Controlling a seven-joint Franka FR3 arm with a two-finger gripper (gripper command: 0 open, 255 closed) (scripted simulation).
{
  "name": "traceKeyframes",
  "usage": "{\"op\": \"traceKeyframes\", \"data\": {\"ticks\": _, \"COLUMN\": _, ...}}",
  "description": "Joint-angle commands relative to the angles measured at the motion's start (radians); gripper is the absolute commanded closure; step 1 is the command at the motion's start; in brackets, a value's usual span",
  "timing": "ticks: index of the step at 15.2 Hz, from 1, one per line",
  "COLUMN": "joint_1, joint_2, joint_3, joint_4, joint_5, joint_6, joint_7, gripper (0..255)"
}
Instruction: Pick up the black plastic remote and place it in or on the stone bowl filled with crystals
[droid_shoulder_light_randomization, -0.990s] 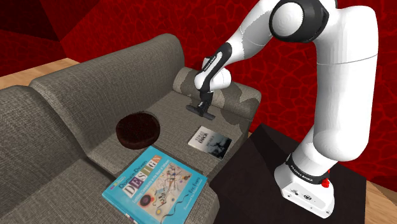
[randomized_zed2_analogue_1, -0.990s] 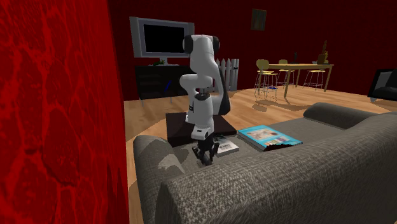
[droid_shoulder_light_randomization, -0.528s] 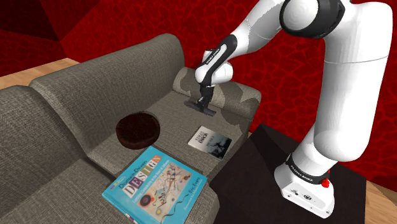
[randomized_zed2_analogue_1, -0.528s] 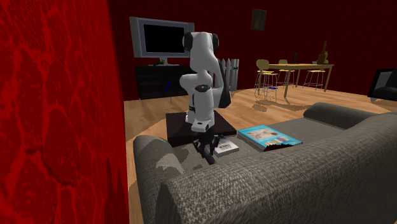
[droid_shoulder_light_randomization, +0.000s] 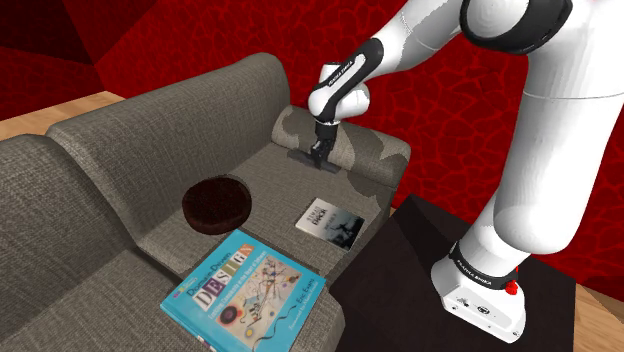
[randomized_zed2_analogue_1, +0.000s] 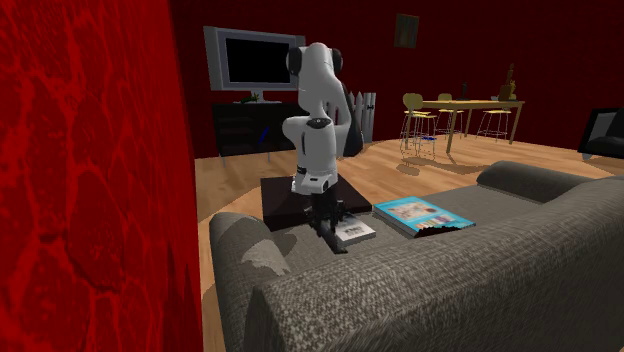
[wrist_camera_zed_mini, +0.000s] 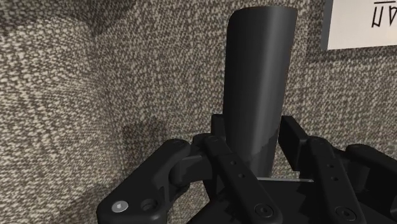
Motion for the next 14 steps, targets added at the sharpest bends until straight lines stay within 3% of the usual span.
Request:
{"op": "traceKeyframes", "data": {"ticks": 1, "joint_1": 0.002, "joint_2": -0.023, "joint_3": -0.004, "joint_4": -0.001, "joint_5": -0.008, "joint_6": -0.022, "joint_7": 0.006, "gripper": 255}}
{"op": "traceKeyframes", "data": {"ticks": 14, "joint_1": 0.01, "joint_2": -0.147, "joint_3": -0.018, "joint_4": 0.032, "joint_5": -0.052, "joint_6": -0.175, "joint_7": 0.045, "gripper": 255}}
